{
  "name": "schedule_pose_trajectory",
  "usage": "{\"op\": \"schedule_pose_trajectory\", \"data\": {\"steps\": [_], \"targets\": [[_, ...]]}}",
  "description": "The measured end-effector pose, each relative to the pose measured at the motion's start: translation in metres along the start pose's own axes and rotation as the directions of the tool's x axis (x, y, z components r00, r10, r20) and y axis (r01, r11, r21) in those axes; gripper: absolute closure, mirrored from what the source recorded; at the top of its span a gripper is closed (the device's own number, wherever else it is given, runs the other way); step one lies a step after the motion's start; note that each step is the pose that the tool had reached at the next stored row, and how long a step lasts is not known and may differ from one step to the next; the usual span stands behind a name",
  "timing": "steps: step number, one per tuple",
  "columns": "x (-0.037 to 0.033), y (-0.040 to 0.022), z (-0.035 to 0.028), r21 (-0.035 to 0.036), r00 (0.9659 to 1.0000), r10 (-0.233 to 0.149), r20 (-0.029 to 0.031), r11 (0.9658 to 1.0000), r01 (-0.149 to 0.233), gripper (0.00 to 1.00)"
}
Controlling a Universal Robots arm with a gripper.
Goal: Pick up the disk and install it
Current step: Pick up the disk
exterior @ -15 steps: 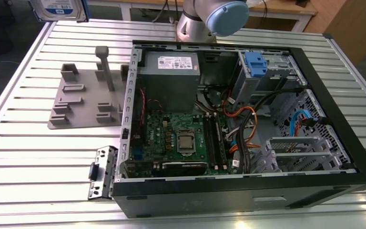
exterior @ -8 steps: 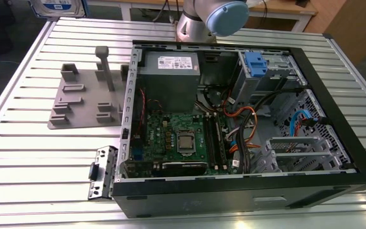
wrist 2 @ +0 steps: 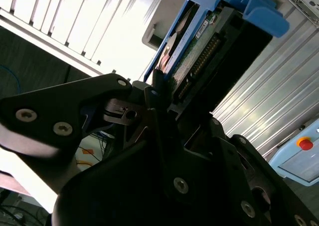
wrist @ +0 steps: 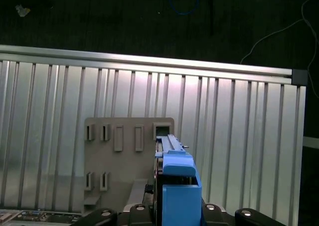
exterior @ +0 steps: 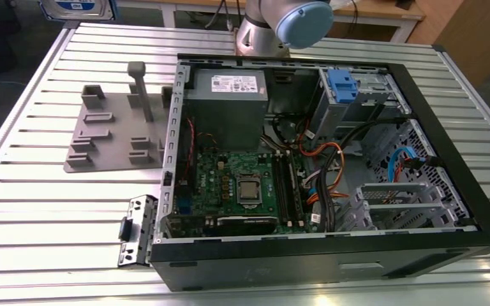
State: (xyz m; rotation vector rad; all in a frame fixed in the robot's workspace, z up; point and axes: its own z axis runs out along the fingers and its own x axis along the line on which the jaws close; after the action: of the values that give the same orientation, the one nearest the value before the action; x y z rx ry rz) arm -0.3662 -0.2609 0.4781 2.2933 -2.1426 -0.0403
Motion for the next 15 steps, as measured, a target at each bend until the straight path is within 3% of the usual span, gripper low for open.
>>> {"op": "schedule_pose_trajectory", "data": {"steps": [15], "targets": [[0.0047, -0.0073, -0.0002, -0.0001, 1.0000, 0.000, -0.0009, 1.0000, 0.000, 0.64]]}}
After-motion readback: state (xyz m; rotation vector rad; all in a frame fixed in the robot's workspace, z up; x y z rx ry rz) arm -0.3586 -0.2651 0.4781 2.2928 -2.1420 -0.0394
